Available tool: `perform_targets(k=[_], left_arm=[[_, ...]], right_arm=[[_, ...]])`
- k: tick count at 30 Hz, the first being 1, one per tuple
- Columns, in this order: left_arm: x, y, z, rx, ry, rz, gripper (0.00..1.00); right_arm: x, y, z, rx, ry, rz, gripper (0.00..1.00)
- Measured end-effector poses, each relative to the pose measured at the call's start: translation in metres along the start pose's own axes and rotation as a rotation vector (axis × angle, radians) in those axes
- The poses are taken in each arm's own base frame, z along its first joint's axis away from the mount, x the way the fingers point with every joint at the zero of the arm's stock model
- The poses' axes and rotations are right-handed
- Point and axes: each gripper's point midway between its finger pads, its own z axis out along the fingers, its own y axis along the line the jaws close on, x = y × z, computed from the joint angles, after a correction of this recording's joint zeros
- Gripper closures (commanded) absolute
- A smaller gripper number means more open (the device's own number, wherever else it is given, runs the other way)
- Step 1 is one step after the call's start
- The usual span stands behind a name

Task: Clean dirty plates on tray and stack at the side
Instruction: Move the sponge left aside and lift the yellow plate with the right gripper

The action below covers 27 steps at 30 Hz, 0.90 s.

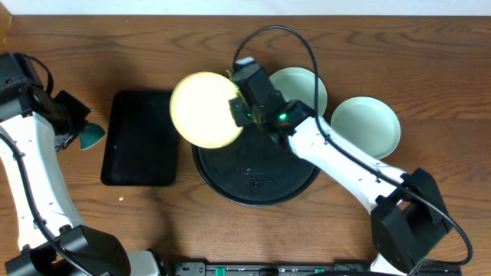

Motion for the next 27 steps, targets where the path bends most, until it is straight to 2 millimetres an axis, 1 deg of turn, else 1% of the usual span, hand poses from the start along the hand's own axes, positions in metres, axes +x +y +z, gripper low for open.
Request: perform_targets(k=[3, 7, 9, 11, 15, 17, 19, 20, 22, 24, 27], left_arm=[[0.0, 0.001, 0.0, -0.001, 0.0, -0.002, 0.93], [0.0, 0.001, 0.0, -0.001, 0.0, 0.0, 0.93], [0.0, 0.001, 0.0, -0.001, 0.0, 0.001, 0.92], [0.0, 0.001, 0.0, -0.001, 0.0, 0.0, 0.93], [0.0, 0.001, 0.0, -0.001, 0.0, 0.001, 0.93], [0.0, 0.001, 0.0, -0.001, 0.0, 0.0, 0.93], [0.0, 0.001, 0.0, -0.001, 0.0, 0.0, 0.92], [0.0, 0.001, 0.0, -0.001, 0.0, 0.0, 0.93], [0.0, 0.001, 0.0, -0.001, 0.001, 0.0, 0.93], [0.0, 0.001, 0.0, -0.001, 0.001, 0.0, 0.93], [0.0, 0.001, 0.0, -0.001, 0.001, 0.0, 0.93]], right_arm=[[-0.02, 0.014, -0.003, -0.007, -0.095, -0.015, 0.99], [-0.052, 0.033, -0.007, -0.03, -0.243, -0.028, 0.99], [-0.063, 0.044, -0.005, -0.044, -0.307, -0.049, 0.99], [-0.066, 0.056, 0.001, -0.058, -0.345, -0.085, 0.99], [-0.063, 0.082, 0.02, -0.075, -0.41, -0.197, 0.99], [-0.056, 0.094, 0.031, -0.084, -0.433, -0.25, 0.99], [-0.048, 0.11, 0.043, -0.083, -0.467, -0.362, 0.99], [-0.045, 0.116, 0.046, -0.08, -0.483, -0.41, 0.99], [-0.044, 0.125, 0.049, -0.074, -0.52, -0.479, 0.99], [-0.048, 0.133, 0.045, -0.069, -0.56, -0.527, 0.99], [-0.067, 0.134, 0.032, -0.041, -0.652, -0.537, 0.99]])
